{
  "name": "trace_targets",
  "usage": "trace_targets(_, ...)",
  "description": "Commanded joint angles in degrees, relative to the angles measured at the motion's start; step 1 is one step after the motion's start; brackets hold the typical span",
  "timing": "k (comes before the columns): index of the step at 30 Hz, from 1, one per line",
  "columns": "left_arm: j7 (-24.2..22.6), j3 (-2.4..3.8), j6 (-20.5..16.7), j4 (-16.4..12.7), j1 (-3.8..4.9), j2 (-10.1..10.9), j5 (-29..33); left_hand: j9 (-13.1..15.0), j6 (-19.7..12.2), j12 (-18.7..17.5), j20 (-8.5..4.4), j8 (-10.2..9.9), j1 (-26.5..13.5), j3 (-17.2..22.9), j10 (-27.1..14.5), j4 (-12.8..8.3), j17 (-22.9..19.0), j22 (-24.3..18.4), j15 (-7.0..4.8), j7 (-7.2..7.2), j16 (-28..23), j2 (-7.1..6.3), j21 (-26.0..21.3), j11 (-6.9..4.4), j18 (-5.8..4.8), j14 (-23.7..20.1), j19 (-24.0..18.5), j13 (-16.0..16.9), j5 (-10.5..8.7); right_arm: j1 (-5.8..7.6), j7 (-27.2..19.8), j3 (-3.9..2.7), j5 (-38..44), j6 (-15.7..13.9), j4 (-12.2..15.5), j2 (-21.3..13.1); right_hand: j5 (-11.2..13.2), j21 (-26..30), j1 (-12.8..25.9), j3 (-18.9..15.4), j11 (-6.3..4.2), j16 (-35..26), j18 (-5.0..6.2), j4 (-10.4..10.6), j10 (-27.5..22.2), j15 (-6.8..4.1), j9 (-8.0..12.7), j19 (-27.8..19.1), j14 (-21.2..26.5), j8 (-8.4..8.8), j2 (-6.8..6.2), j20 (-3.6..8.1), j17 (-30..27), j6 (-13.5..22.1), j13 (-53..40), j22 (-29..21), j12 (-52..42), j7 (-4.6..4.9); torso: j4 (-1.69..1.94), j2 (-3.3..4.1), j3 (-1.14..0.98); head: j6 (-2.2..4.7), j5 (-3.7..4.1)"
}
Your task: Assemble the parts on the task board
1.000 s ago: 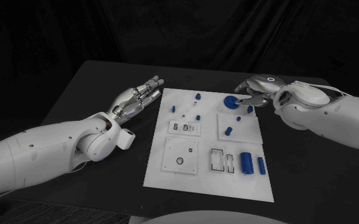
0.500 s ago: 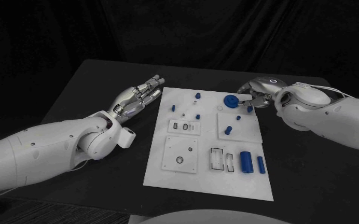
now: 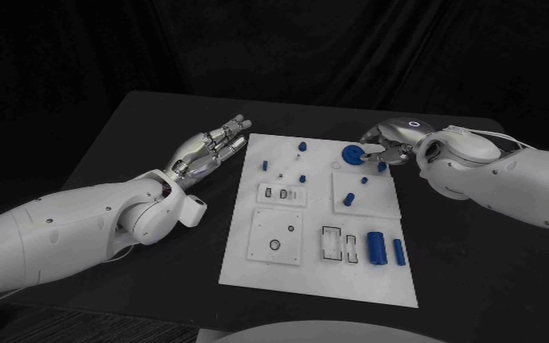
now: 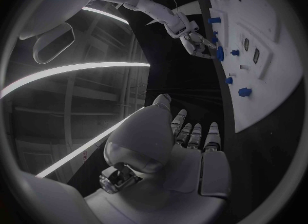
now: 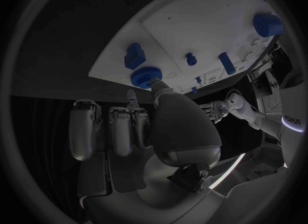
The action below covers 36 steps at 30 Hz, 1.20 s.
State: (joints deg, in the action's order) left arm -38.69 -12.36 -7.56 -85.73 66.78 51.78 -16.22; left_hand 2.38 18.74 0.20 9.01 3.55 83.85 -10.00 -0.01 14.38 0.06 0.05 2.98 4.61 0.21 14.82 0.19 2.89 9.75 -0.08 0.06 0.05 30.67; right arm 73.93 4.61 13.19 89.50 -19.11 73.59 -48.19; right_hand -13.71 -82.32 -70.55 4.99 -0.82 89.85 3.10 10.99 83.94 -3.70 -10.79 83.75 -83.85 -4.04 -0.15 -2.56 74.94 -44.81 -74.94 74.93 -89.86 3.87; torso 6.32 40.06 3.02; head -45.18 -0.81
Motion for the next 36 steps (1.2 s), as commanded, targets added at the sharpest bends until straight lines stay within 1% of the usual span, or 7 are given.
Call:
trace_targets(1,-2.1,0.04,0.8,0.0,0.09,-0.2,0.0,0.1,0.1,-0.2,0.53,0.3,0.7,0.4,0.0,0.1,-0.1,-0.1,0.37,0.34,-0.2,0.06,-0.2,0.31,0.34,0.1,-0.1,0.0,0.20,-0.17,0.3,-0.02,0.0,-0.4,-0.2,0.3,-0.3,-0.3,0.4,0.1,-0.03,0.1,-1.03,0.2,6.1,-0.21,-0.1,1.4,-6.1,-0.28,0.01,-0.04,15.1,-0.7,-15.1,10.7,-0.1,0.03,-0.13,0.02,-0.01,-0.19,0.03)
trace_targets(5,-2.0,0.04,1.0,0.1,0.09,-0.3,0.0,0.1,0.1,-0.2,0.53,0.3,0.7,0.4,0.0,0.1,-0.1,-0.1,0.37,0.34,-0.2,0.06,-0.2,0.31,0.34,0.1,-0.1,0.0,0.20,-0.21,0.3,-0.02,0.0,-0.3,-0.5,0.8,-0.1,-0.5,0.2,0.2,-0.11,0.1,-1.09,0.0,6.1,-0.28,-0.3,1.6,-6.1,-0.43,-0.16,0.03,15.1,-1.3,-15.1,10.9,-0.1,-0.05,-0.06,0.02,-0.05,-0.36,0.01)
trace_targets(14,-1.7,0.04,1.3,0.2,0.08,-0.5,0.0,0.1,0.1,-0.2,0.62,0.3,0.7,0.4,0.0,0.1,-0.1,-0.1,0.44,0.40,-0.2,0.06,-0.2,0.38,0.36,0.1,-0.1,0.0,0.20,-0.53,0.4,-0.03,0.0,0.5,-1.4,2.1,1.0,-0.8,-0.9,0.5,-0.15,0.1,-1.16,-1.1,6.1,-0.37,-0.8,1.7,-6.1,-0.54,-0.55,0.13,15.1,-2.2,-15.1,11.2,-0.1,-0.04,-0.04,0.03,-0.03,-0.40,-0.09)
trace_targets(22,-1.5,0.04,1.5,0.3,0.07,-0.6,0.0,0.0,0.1,-0.2,0.68,0.3,0.7,0.5,0.0,0.0,-0.1,-0.1,0.50,0.45,-0.2,0.06,-0.2,0.43,0.37,0.1,-0.1,0.0,0.21,-0.89,0.2,-0.03,0.0,1.0,-2.4,2.8,-0.4,-0.6,-2.0,1.2,-0.11,0.1,-1.12,-2.1,6.1,-0.33,-1.5,1.6,-6.1,-0.88,-0.54,0.12,15.1,-3.7,-15.1,11.2,-0.1,0.01,0.03,0.04,-0.06,-0.28,0.04)
trace_targets(23,-1.4,0.04,1.5,0.3,0.07,-0.6,0.0,0.0,0.1,-0.2,0.68,0.3,0.7,0.5,0.0,0.0,-0.1,-0.1,0.50,0.45,-0.2,0.06,-0.2,0.43,0.37,0.1,-0.1,0.0,0.21,-0.93,0.2,-0.03,0.0,1.0,-2.5,2.9,-0.4,-0.7,-2.1,1.3,-0.11,0.1,-1.13,-2.2,6.1,-0.33,-1.5,1.7,-6.1,-0.90,-0.59,0.12,15.1,-3.8,-15.1,11.3,-0.1,0.00,0.07,0.05,-0.07,-0.52,0.06)
trace_targets(26,-1.3,0.04,1.6,0.3,0.07,-0.6,0.0,0.0,0.1,-0.2,0.68,0.3,0.7,0.5,0.0,0.0,-0.1,-0.1,0.50,0.45,-0.2,0.06,-0.2,0.43,0.37,0.1,-0.1,0.0,0.21,-1.02,0.2,-0.03,0.0,1.0,-2.6,3.1,-0.3,-0.6,-2.7,1.5,-0.13,0.1,-1.13,-2.7,6.1,-0.34,-1.9,1.6,-6.1,-1.12,-0.70,0.12,15.1,-4.6,-15.1,11.3,-0.1,-0.03,0.05,0.05,-0.06,-0.50,-0.04)
trace_targets(36,-1.1,0.04,1.8,0.4,0.06,-0.7,0.0,0.0,0.0,-0.2,0.74,0.3,0.8,0.6,0.0,0.0,-0.1,-0.1,0.56,0.52,-0.2,0.06,-0.2,0.52,0.37,0.1,-0.1,0.0,0.21,-1.35,-0.1,-0.04,0.0,1.3,-3.2,3.7,-1.8,-0.4,-4.5,2.6,-0.41,0.1,-1.09,-4.4,6.1,-0.56,-3.7,1.6,-6.1,-2.22,-0.92,0.29,15.1,-7.9,-15.1,11.4,-0.1,-0.36,-0.08,0.01,-0.02,-0.47,-0.19)
